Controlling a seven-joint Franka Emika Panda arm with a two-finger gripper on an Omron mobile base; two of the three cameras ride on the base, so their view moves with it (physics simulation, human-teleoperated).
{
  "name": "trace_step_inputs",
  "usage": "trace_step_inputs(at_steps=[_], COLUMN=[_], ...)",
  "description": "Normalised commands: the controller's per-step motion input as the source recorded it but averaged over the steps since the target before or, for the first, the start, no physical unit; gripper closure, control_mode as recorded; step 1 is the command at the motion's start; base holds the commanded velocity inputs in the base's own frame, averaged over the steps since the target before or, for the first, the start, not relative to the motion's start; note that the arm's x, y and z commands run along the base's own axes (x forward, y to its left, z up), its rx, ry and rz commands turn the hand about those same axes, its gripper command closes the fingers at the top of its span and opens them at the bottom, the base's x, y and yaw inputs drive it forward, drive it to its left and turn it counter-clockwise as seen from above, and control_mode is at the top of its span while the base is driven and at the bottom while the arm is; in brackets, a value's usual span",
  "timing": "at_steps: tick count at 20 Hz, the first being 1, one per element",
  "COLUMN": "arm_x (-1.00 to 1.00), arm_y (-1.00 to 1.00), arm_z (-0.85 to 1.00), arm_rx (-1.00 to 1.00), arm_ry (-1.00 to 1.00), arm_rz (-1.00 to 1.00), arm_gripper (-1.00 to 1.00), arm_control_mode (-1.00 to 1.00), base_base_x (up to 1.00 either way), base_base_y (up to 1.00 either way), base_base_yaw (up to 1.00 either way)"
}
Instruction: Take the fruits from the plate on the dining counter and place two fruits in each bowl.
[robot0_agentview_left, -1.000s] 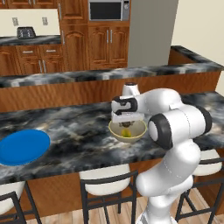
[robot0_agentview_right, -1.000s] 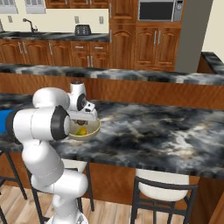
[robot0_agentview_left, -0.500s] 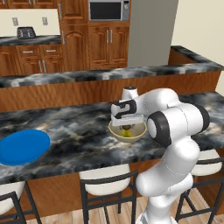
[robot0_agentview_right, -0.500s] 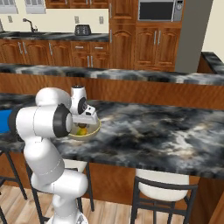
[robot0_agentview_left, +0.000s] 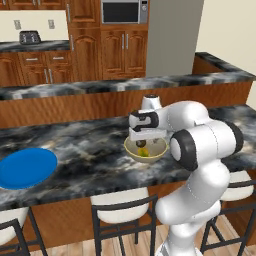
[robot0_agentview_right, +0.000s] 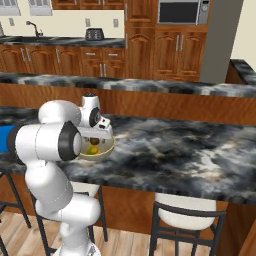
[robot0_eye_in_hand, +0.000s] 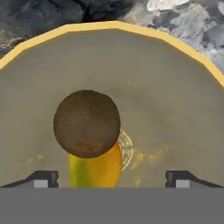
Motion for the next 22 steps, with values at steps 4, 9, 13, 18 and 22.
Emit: trace_step_inputs(at_steps=[4,9,13,18,22], arm_x=[-0.59,-1.0,-1.0,-1.0,-0.97], arm_y=[-0.23,-0.07,-0.01,0.0,-0.01], arm_z=[0.68,0.54,0.51,0.63,0.68], arm_rx=[0.02,0.01,0.0,0.0,0.0], arm_ry=[-0.01,-0.08,-0.1,-0.02,-0.07], arm_rz=[-0.02,-0.02,-0.01,-0.02,0.0], arm_gripper=[-1.0,-1.0,-1.0,-1.0,-1.0], arm_control_mode=[-1.0,-1.0,-1.0,-1.0,-1.0], base_base_x=[0.0,0.0,0.0,0.0,0.0], base_base_y=[0.0,0.0,0.0,0.0,0.0], base_base_yaw=[0.0,0.0,0.0,0.0,0.0])
